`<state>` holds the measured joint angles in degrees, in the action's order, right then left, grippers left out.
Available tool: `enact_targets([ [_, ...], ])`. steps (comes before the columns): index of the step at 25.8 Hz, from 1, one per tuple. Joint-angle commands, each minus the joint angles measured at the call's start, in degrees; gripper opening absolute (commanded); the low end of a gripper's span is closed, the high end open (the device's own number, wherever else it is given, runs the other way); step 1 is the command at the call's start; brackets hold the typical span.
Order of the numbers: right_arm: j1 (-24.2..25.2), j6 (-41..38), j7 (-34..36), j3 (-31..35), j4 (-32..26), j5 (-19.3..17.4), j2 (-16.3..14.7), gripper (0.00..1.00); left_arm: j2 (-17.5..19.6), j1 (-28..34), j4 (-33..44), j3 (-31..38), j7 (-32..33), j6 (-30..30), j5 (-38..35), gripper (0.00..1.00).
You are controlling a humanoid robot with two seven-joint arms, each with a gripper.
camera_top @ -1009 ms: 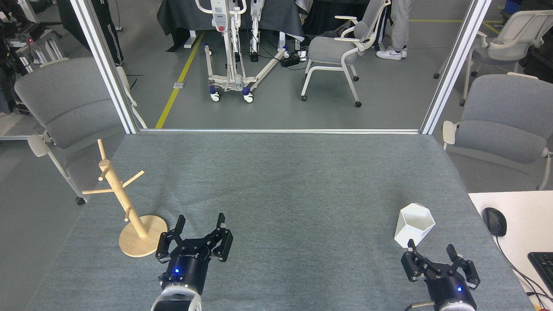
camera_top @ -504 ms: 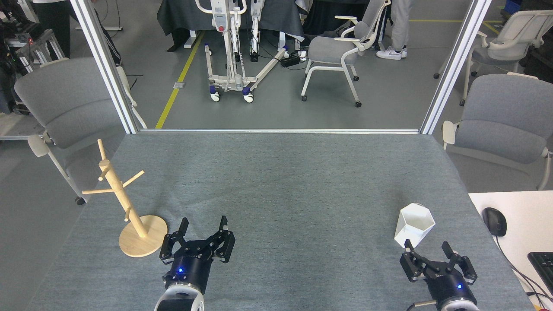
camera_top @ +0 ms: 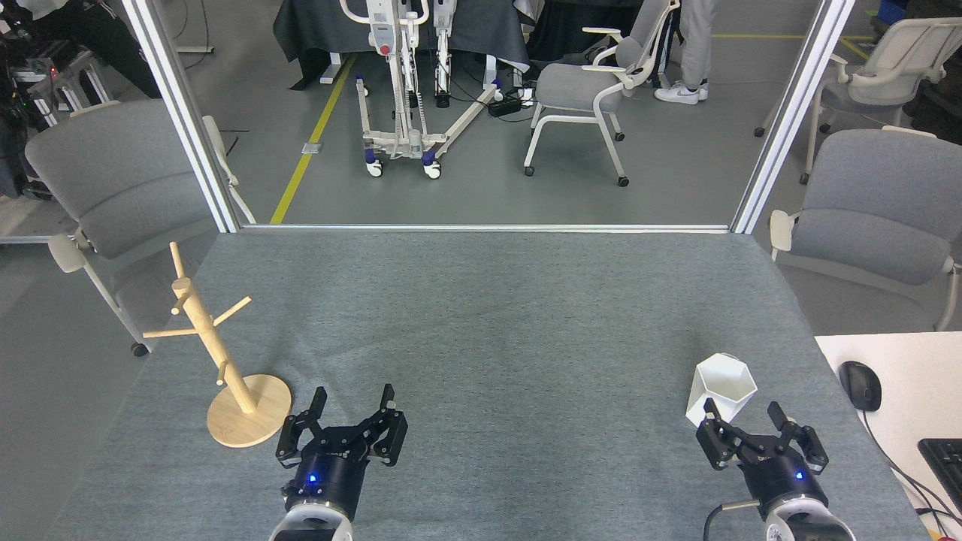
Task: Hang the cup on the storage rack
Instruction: 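Move the right gripper forward around the white hexagonal cup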
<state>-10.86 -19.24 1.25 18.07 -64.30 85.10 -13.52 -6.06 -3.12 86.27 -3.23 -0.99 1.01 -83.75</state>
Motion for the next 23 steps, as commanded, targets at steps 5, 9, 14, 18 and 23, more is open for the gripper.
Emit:
enact_targets([
  [5,-3.73,0.78,-0.02,-0.05,5.15,0.33,-0.46,1.0,0.09,0.49,0.04,0.06,-0.07,0.04,-0.01,0.99],
  [9,-5.14,0.78,0.06,-0.05,7.0,0.42,-0.81,1.0,0.17,0.58,-0.31,0.06,-0.33,0.04,-0.01,0.99],
  [14,-7.86,0.87,0.06,-0.31,10.52,0.51,-0.81,1.0,0.88,0.75,0.21,0.06,-0.33,-0.05,-0.01,0.99],
  [18,-8.57,0.87,0.06,-0.4,11.31,0.59,-0.81,1.0,1.84,0.84,0.21,0.06,-0.33,-0.05,-0.01,0.99],
  [23,-8.83,0.87,0.06,-1.1,11.39,0.59,-0.72,1.0,2.02,0.66,0.12,0.15,-0.42,-0.05,-0.01,0.99],
])
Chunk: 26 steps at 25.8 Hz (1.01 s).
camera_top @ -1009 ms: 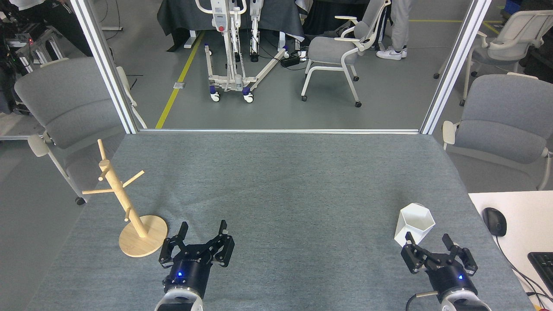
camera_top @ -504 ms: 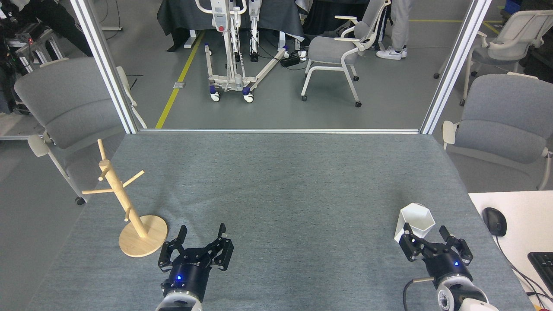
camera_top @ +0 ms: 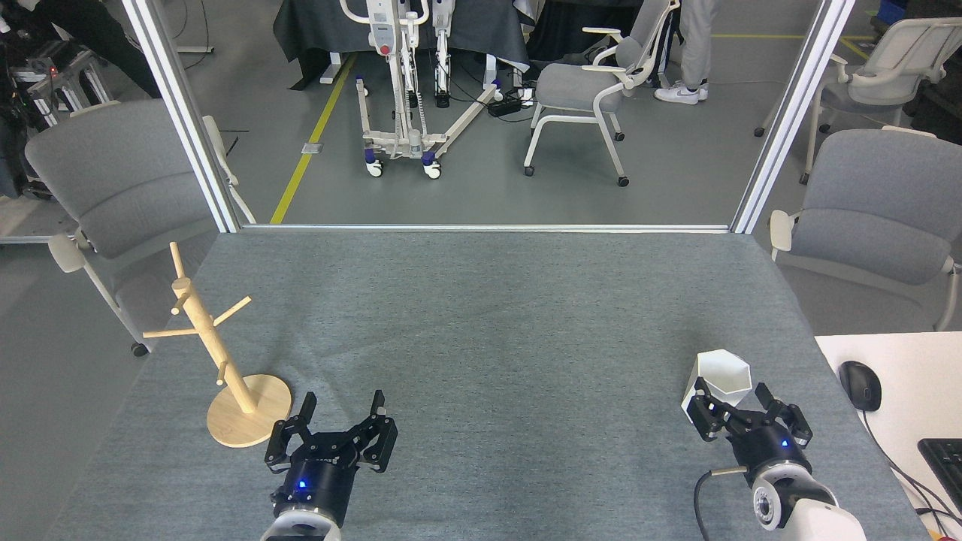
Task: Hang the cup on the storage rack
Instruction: 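Move the right gripper forward around the white hexagonal cup, then close the right gripper on the cup rim and lift it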
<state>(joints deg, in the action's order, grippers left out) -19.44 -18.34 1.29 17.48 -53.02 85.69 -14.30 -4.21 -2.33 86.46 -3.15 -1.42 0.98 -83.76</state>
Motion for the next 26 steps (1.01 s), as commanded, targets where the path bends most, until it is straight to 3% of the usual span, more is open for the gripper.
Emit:
enact_targets([
  [1,-0.25,-0.03,0.03,-1.05,0.11,-0.08,0.06,1.0,0.17,-0.13,-0.07,0.07,0.01,-0.02,0.0,0.99],
  [20,-0.43,4.63,-0.06,-1.4,2.13,-0.87,1.46,1.0,-0.63,-0.92,-1.91,-0.02,-0.08,-0.02,0.09,0.99],
  [26,-0.51,5.68,-0.06,-1.4,2.22,-5.0,1.46,1.0,-0.71,-0.92,-2.26,-0.11,-0.16,-0.02,0.09,0.99],
])
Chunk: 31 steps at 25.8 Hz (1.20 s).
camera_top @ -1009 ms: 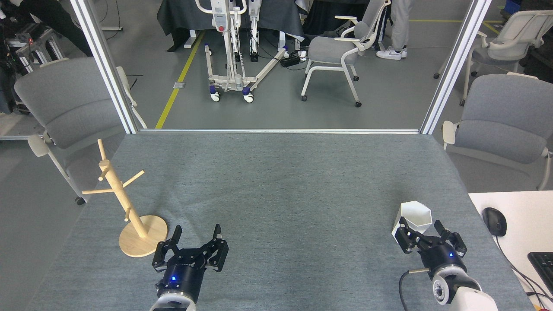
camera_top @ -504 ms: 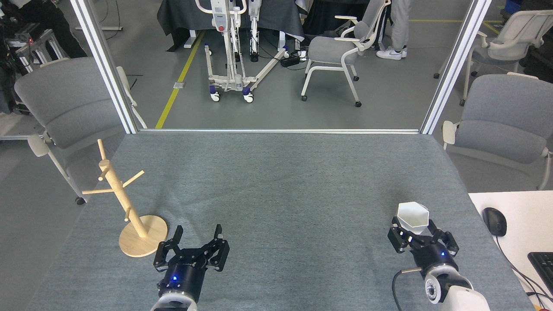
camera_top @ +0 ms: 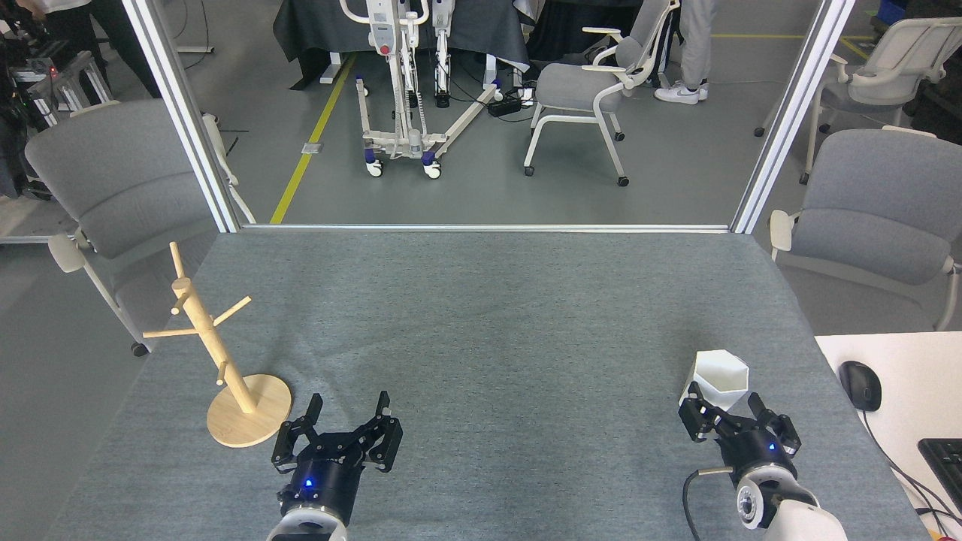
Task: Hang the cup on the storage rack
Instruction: 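Close the right gripper on the cup rim and lift it, then carry the cup with the right gripper toward the left gripper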
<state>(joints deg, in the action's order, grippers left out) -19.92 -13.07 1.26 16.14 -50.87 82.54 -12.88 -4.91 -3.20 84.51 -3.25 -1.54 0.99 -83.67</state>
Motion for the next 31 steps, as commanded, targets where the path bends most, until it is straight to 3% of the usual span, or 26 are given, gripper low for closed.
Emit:
enact_targets([
  [1,-0.03,0.42,-0.03,-0.06,0.07,-1.94,0.05,1.0,-0.01,-0.05,-0.66,0.0,-0.04,-0.03,0.0,0.99],
  [14,-0.12,2.08,-0.03,-0.76,0.77,-1.94,2.86,1.0,-0.1,-0.14,-2.59,0.09,-0.13,0.06,0.0,0.99],
  [17,-2.66,3.76,-0.12,-0.76,0.95,-2.03,3.03,1.0,-0.01,-0.14,-2.59,0.09,-0.13,0.06,0.0,0.99],
  [27,-5.74,4.02,-0.2,-0.14,4.38,-4.23,1.8,1.0,-0.1,-0.31,-3.03,0.09,-0.13,0.06,0.0,0.99],
  [31,-6.27,3.49,-0.12,-0.14,7.63,-4.05,-0.22,1.0,-0.1,-0.31,-3.82,0.09,-0.13,0.06,0.0,0.99],
])
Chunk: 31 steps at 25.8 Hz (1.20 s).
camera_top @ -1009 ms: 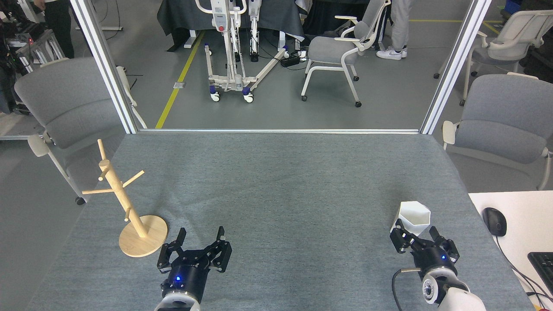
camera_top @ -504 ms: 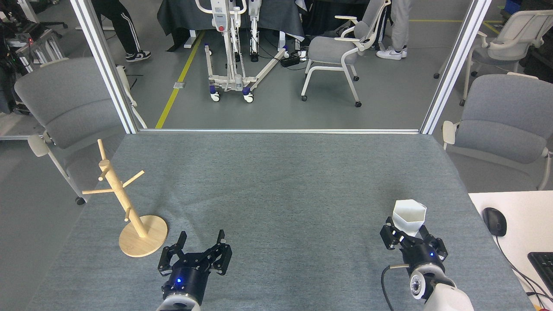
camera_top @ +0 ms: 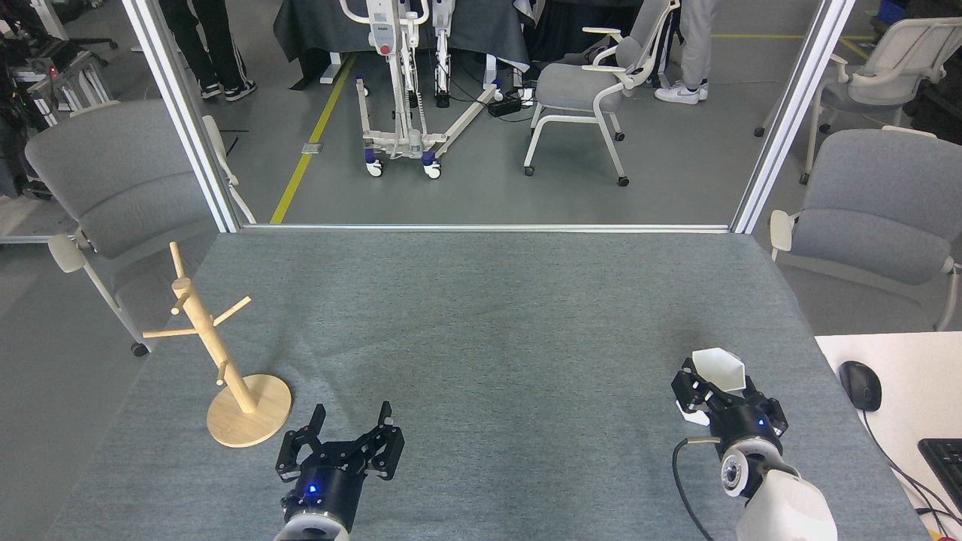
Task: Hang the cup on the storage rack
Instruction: 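Carry the cup with the right gripper toward the left gripper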
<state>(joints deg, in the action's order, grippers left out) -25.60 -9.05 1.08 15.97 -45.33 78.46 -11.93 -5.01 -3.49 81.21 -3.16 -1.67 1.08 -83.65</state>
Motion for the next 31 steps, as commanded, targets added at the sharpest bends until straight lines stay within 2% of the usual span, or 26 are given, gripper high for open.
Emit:
enact_targets([
  [1,-0.86,-0.53,0.06,0.02,2.44,0.2,-1.17,1.0,0.0,-0.02,-0.61,0.0,0.0,-0.02,-0.02,0.99],
  [19,-1.21,-0.53,0.06,-0.24,3.05,0.64,-1.26,0.98,0.09,-0.02,-1.4,0.0,0.09,0.06,-0.02,0.99],
  [20,-1.21,-0.7,0.06,-0.24,3.05,0.55,-1.34,0.93,0.09,0.06,-1.4,0.0,0.09,0.06,-0.02,0.99],
  [22,-1.3,-0.79,0.06,-0.24,3.05,0.64,-1.34,0.78,0.09,-0.02,-1.4,0.0,0.09,0.06,-0.02,0.99],
  [24,-1.65,-0.88,-0.02,-0.33,3.05,0.73,-1.34,0.54,0.09,0.06,-1.4,0.0,0.09,0.06,0.07,0.99],
  [29,-2.44,-3.16,-0.11,-0.33,2.96,0.64,-2.22,0.38,0.09,0.06,-1.4,0.0,0.09,0.07,0.07,0.99],
  [31,-2.17,-3.78,-0.11,-0.5,1.29,0.55,-2.31,0.35,0.0,0.06,-1.32,0.0,0.09,0.06,0.07,0.99],
])
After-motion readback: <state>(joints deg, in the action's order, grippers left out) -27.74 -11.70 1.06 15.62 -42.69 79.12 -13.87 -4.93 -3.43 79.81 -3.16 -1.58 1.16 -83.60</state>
